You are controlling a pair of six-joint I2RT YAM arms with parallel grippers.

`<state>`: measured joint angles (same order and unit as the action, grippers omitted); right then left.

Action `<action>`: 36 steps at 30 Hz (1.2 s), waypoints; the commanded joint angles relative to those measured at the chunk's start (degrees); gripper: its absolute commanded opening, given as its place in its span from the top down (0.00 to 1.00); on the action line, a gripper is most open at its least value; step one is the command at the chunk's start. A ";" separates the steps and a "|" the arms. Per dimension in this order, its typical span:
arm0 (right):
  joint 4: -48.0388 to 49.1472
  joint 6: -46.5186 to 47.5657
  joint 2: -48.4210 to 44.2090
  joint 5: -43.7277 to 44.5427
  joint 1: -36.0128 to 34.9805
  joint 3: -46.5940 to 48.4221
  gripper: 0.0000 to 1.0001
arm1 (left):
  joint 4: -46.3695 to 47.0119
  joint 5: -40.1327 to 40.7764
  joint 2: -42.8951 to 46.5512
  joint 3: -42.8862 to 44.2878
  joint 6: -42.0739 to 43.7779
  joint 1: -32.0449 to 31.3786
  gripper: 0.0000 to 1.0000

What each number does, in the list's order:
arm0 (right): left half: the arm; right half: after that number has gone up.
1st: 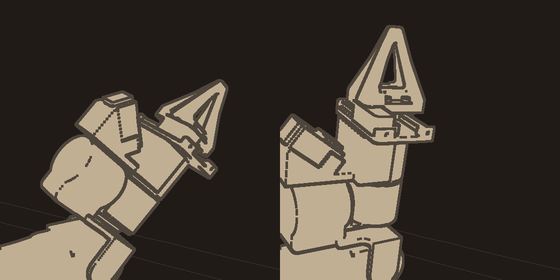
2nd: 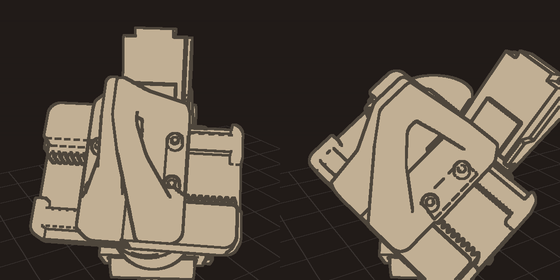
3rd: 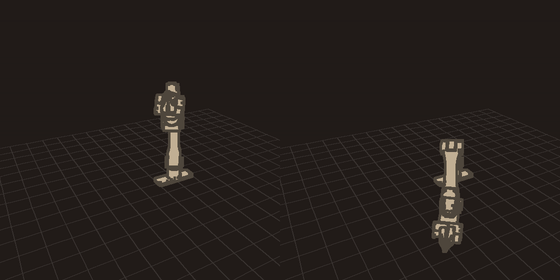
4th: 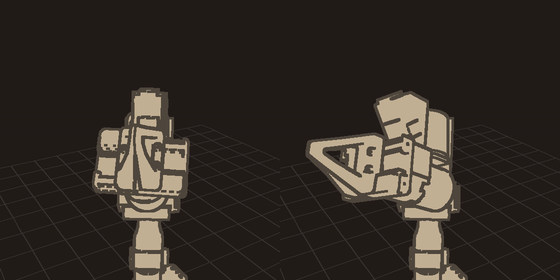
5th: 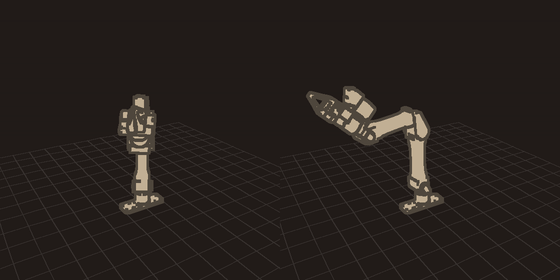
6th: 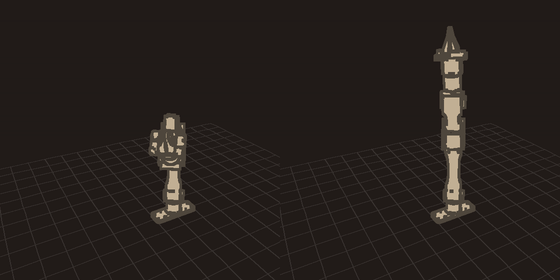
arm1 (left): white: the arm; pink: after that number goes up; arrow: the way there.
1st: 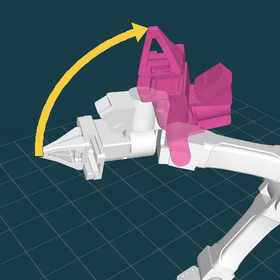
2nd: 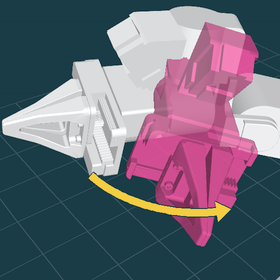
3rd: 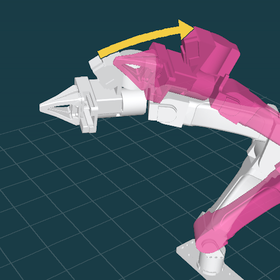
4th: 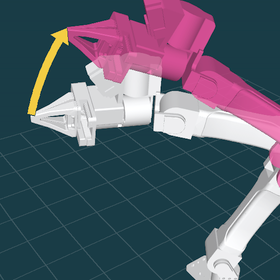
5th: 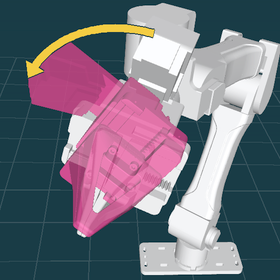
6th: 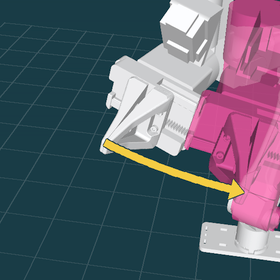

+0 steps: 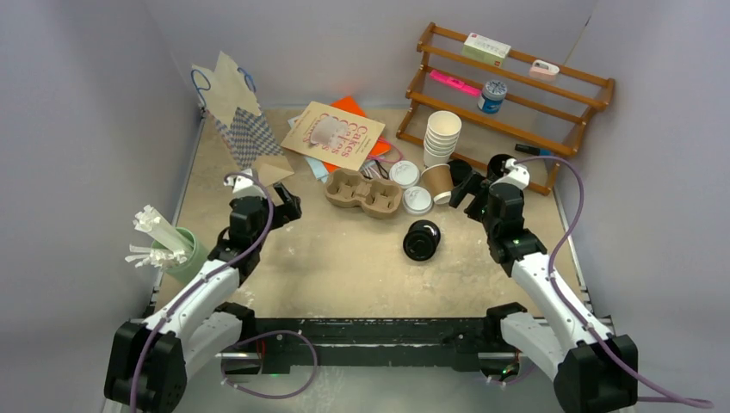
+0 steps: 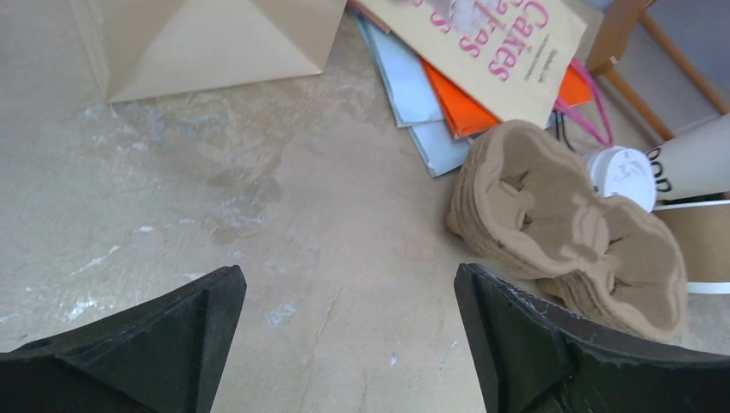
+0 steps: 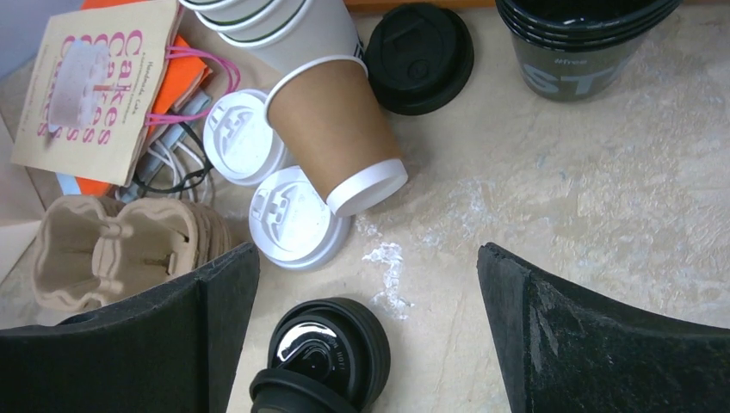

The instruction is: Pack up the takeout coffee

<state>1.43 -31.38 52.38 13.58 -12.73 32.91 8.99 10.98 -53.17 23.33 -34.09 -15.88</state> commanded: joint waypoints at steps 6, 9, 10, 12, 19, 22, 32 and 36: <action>-3.01 -2.96 -1.50 -0.15 0.13 1.30 0.01 | -6.05 5.88 -2.02 7.27 -2.30 -0.03 0.00; -5.74 -3.31 -2.53 0.54 0.08 2.46 0.01 | -10.89 12.29 -1.75 11.30 -3.15 0.10 0.00; -6.76 -3.49 -2.78 0.72 0.10 3.11 0.01 | -13.56 15.24 -1.93 13.36 -3.74 0.56 0.02; -8.06 -3.36 -3.24 0.43 0.14 3.95 0.01 | -17.11 16.13 -2.91 17.82 -4.03 3.16 0.03; -10.29 -2.62 -3.74 -2.52 0.10 6.28 0.01 | -23.23 6.88 -10.39 34.05 -5.95 14.64 0.06; -11.27 -2.46 -3.16 -3.61 0.10 7.23 0.01 | -29.28 8.56 -16.48 44.48 -4.85 15.62 0.08; -11.58 -1.81 -1.64 -5.35 0.16 7.93 0.01 | -35.02 8.57 -28.73 62.98 -2.55 20.32 0.08; -11.80 -1.75 -1.41 -5.64 0.14 7.99 0.01 | -36.55 6.38 -34.13 68.93 -2.06 21.44 0.09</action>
<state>-10.24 -33.43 50.78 9.17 -12.73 38.30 -25.39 19.49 -83.46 86.08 -37.80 4.54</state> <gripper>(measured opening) 0.985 0.921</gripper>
